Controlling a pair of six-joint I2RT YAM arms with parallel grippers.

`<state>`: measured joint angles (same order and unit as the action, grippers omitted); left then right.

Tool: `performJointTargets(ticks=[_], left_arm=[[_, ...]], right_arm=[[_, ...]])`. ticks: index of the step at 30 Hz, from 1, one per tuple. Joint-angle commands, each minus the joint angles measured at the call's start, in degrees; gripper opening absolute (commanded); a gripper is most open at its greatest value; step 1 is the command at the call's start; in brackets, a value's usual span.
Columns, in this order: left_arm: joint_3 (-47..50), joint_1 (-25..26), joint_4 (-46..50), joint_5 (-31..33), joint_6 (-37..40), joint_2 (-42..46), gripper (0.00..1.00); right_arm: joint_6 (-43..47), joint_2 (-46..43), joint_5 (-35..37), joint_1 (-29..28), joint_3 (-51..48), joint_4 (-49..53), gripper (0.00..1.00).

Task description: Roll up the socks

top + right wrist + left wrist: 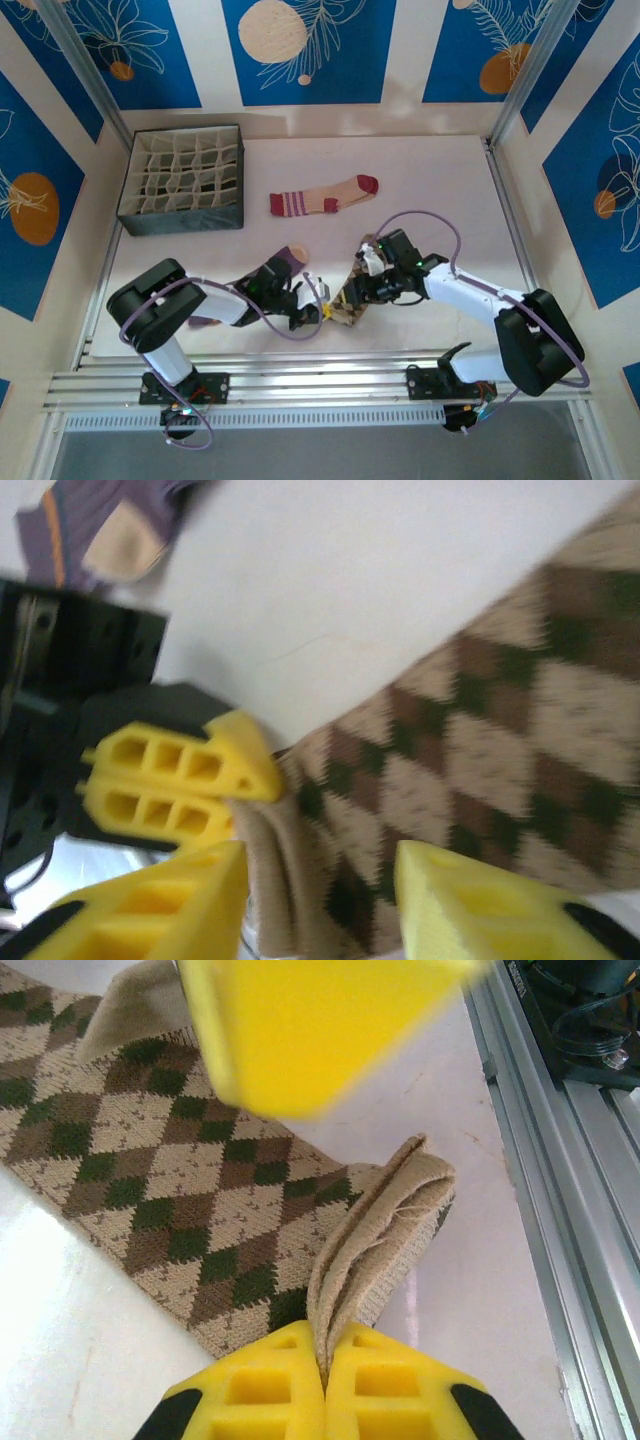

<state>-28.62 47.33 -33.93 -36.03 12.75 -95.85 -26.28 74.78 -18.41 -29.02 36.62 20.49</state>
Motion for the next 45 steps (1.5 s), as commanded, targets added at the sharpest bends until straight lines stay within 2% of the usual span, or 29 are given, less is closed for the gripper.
performJointTargets(ticks=[1,7,13,17,23,30,37,45], left_arm=[[-2.4,1.6,5.1,1.8,-0.6,0.0,0.00],[-6.0,3.3,11.8,3.4,-1.1,0.4,0.00],[-12.0,3.6,20.8,5.5,-5.4,-0.6,0.00],[-17.4,3.6,28.0,6.0,-9.0,-2.1,0.00],[-23.9,3.6,35.9,6.2,-11.6,-5.5,0.00],[-29.8,3.3,41.7,5.4,-14.2,-10.8,0.00],[-31.4,2.9,42.9,6.0,-19.4,-13.7,0.00],[-31.5,2.9,41.8,5.9,-20.2,-14.1,0.00]], right_arm=[[-2.3,1.5,5.1,3.2,1.6,5.2,0.30],[-1.2,11.3,6.0,4.3,5.1,2.8,0.14],[3.0,17.9,5.6,5.9,9.4,-0.3,0.11],[3.4,12.1,5.0,5.0,9.2,0.2,0.21],[-0.8,-3.8,5.0,4.9,0.3,2.8,0.39],[-5.7,-13.5,1.2,5.2,-9.1,3.0,0.45],[-7.5,-11.4,2.4,5.1,-9.7,2.0,0.45],[-7.0,-3.2,2.5,4.7,-5.2,0.6,0.41]])
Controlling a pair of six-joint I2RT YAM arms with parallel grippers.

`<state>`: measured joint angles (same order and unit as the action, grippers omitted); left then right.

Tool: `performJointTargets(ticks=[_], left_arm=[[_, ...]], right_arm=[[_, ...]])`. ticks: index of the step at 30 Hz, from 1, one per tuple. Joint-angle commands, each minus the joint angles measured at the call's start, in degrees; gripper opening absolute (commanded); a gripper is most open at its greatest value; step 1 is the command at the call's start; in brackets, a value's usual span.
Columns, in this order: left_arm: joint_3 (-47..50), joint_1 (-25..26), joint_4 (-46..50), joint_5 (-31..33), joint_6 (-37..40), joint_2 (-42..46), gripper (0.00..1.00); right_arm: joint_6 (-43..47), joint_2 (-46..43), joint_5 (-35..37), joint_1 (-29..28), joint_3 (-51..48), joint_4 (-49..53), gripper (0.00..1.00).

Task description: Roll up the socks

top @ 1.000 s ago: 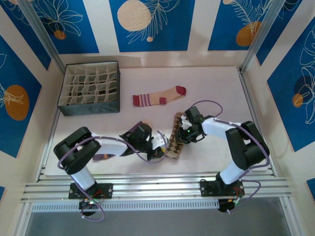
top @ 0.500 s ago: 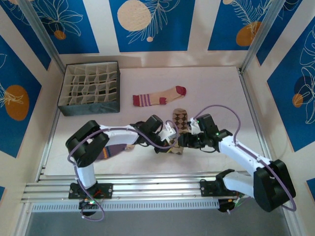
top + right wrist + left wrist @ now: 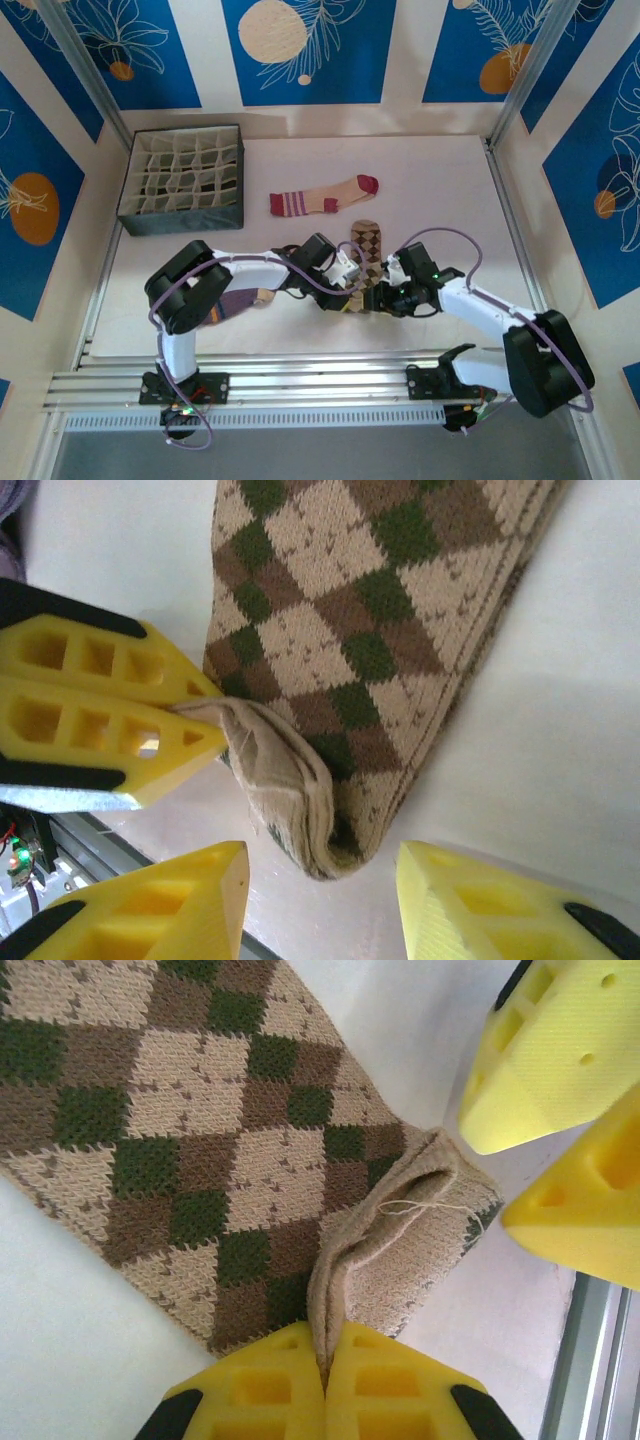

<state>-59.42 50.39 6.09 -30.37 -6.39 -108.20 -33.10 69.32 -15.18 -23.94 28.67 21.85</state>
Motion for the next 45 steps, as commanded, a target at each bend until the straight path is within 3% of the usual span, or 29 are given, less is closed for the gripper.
performJointTargets(ticks=[1,7,12,18,24,29,31,36,45], left_arm=[[-0.7,-0.2,1.8,0.3,-1.1,-1.7,0.00],[-0.4,-0.2,1.0,0.5,-1.2,-1.7,0.00],[1.0,-0.2,-0.9,1.3,-0.4,-0.7,0.00],[3.8,-0.2,-4.9,1.9,3.8,2.7,0.15],[8.0,-0.2,-7.6,3.6,13.9,10.8,0.18],[18.1,-0.1,-20.3,3.2,26.2,19.1,0.19],[21.0,0.1,-24.7,2.6,30.3,20.8,0.25],[24.4,2.0,-30.0,4.5,42.2,20.0,0.33],[24.5,4.7,-37.3,8.3,52.1,14.5,0.28]], right_arm=[[0.0,3.0,-0.5,-0.5,3.3,-0.6,0.40],[0.4,8.4,3.0,-1.4,7.7,2.7,0.35],[0.4,14.1,10.4,-3.3,11.7,10.7,0.24],[-0.3,18.4,13.2,-4.1,13.2,14.0,0.16],[-0.3,21.1,13.9,-5.0,15.3,16.0,0.15],[0.1,22.3,13.8,-5.3,16.6,17.6,0.15],[0.3,22.4,13.8,-5.3,16.8,18.1,0.14],[0.8,23.0,13.2,-5.4,17.6,19.1,0.14],[1.0,23.6,13.4,-5.7,18.4,20.4,0.13]])
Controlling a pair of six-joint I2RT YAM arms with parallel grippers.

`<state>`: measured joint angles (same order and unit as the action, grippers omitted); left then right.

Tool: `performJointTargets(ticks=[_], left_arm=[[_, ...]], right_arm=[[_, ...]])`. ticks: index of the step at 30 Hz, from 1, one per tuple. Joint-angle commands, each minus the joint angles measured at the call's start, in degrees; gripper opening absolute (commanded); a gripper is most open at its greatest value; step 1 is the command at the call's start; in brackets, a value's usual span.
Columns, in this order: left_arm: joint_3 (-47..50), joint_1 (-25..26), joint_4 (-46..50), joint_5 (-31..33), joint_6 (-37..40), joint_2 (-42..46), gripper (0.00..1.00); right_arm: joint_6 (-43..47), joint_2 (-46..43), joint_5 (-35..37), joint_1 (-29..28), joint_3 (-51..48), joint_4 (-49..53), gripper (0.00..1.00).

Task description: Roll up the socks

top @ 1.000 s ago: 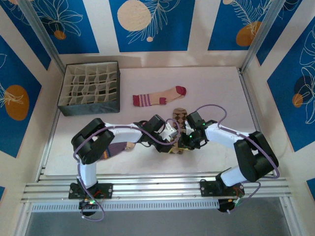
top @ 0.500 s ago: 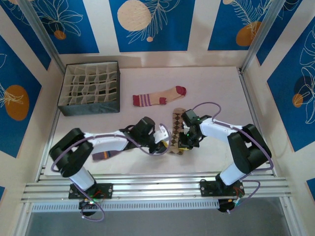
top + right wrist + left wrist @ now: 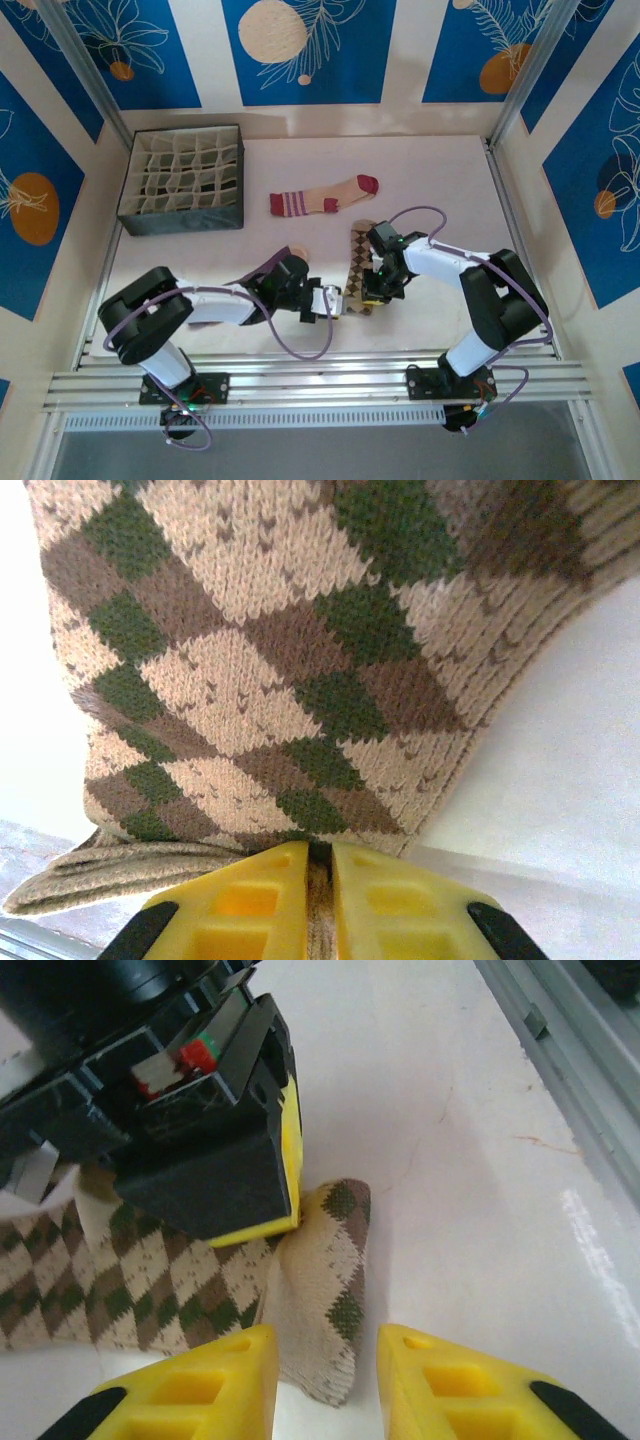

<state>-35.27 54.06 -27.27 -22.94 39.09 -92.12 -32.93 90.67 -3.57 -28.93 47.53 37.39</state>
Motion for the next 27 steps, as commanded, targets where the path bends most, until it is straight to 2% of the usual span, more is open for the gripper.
performJointTargets(ticks=[1,7,12,18,21,24,26,27], left_arm=[[0.0,1.1,-3.4,0.9,7.6,-2.1,0.28],[-4.3,2.0,5.4,1.3,12.2,-6.5,0.26],[-4.3,2.0,4.0,4.3,13.0,-9.7,0.41],[-7.0,2.1,7.1,5.7,13.3,-11.8,0.41],[-9.5,2.0,12.1,5.9,13.7,-12.6,0.35],[-14.9,2.0,22.8,5.4,13.4,-14.1,0.20],[-18.3,2.0,29.9,3.1,13.2,-15.3,0.08],[-19.4,2.0,32.4,1.7,13.1,-15.8,0.02]], right_arm=[[0.9,2.3,1.6,-0.7,-0.4,4.8,0.13],[1.4,3.5,1.3,-0.7,0.3,5.4,0.13],[2.0,3.6,0.4,-1.1,0.0,4.6,0.12],[3.6,3.7,-0.9,-1.4,0.0,4.7,0.11],[4.7,3.2,-2.2,-1.4,-0.1,4.4,0.11],[5.8,1.3,-3.5,-1.3,-0.6,3.5,0.12],[6.0,-0.4,-5.5,-0.8,-1.3,2.3,0.20],[5.8,-1.6,-6.7,-0.4,-1.8,1.4,0.27]])
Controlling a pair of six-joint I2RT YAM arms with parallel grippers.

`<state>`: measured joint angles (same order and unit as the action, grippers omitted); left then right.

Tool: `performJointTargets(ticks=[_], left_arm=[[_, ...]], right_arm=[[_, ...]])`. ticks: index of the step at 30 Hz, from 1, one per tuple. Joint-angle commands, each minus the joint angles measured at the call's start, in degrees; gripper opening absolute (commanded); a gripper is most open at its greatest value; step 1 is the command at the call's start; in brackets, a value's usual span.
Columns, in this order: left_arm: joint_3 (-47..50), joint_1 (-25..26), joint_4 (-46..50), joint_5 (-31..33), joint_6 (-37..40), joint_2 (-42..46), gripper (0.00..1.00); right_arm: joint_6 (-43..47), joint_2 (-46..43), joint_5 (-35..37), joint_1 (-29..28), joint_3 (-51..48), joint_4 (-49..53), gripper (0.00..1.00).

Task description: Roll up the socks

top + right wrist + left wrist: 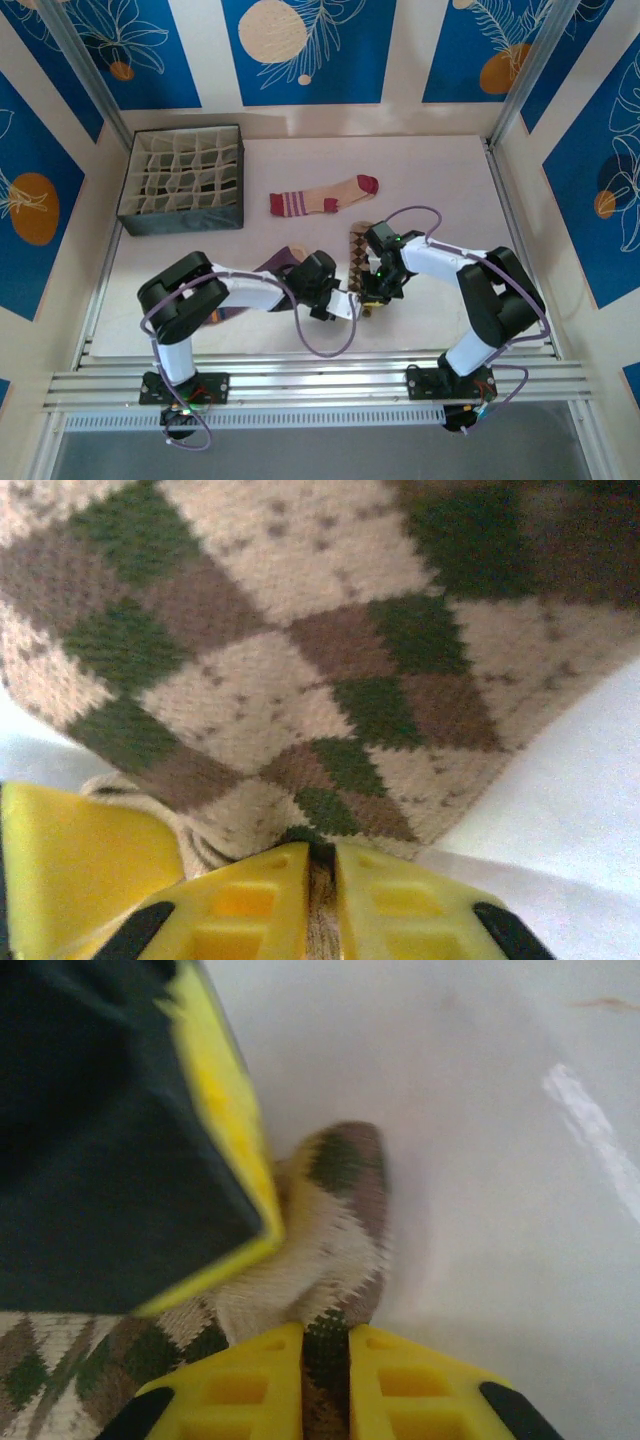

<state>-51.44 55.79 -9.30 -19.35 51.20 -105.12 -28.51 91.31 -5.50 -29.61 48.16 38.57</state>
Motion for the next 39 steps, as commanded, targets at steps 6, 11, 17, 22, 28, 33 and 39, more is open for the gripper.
performJointTargets(ticks=[6,11,17,22,28,33,39], left_arm=[[-11.5,-0.4,28.0,-10.5,-4.4,-6.1,0.00],[-19.2,-2.3,38.1,-16.9,-11.0,-9.6,0.00],[-22.6,-4.2,42.2,-20.2,-15.0,-12.4,0.00],[-25.7,-5.9,45.4,-22.7,-17.7,-14.7,0.00],[-29.9,-7.7,50.5,-28.7,-19.2,-17.4,0.00],[-31.8,-8.7,53.5,-31.9,-18.8,-19.5,0.00],[-33.3,-10.3,55.3,-35.9,-20.4,-21.4,0.00]], right_arm=[[-2.9,-11.3,-10.8,3.6,-7.7,-5.4,0.41],[-6.6,-19.7,-9.8,6.0,-12.9,-8.0,0.24],[-11.0,-28.9,-9.8,6.5,-19.6,-13.1,0.19],[-11.0,-33.3,-10.9,4.9,-22.3,-15.3,0.22],[-9.1,-32.8,-11.6,2.8,-23.6,-20.4,0.33],[-7.1,-29.2,-12.5,1.5,-23.1,-23.6,0.38],[-6.3,-25.6,-11.6,0.2,-24.0,-25.3,0.42]])
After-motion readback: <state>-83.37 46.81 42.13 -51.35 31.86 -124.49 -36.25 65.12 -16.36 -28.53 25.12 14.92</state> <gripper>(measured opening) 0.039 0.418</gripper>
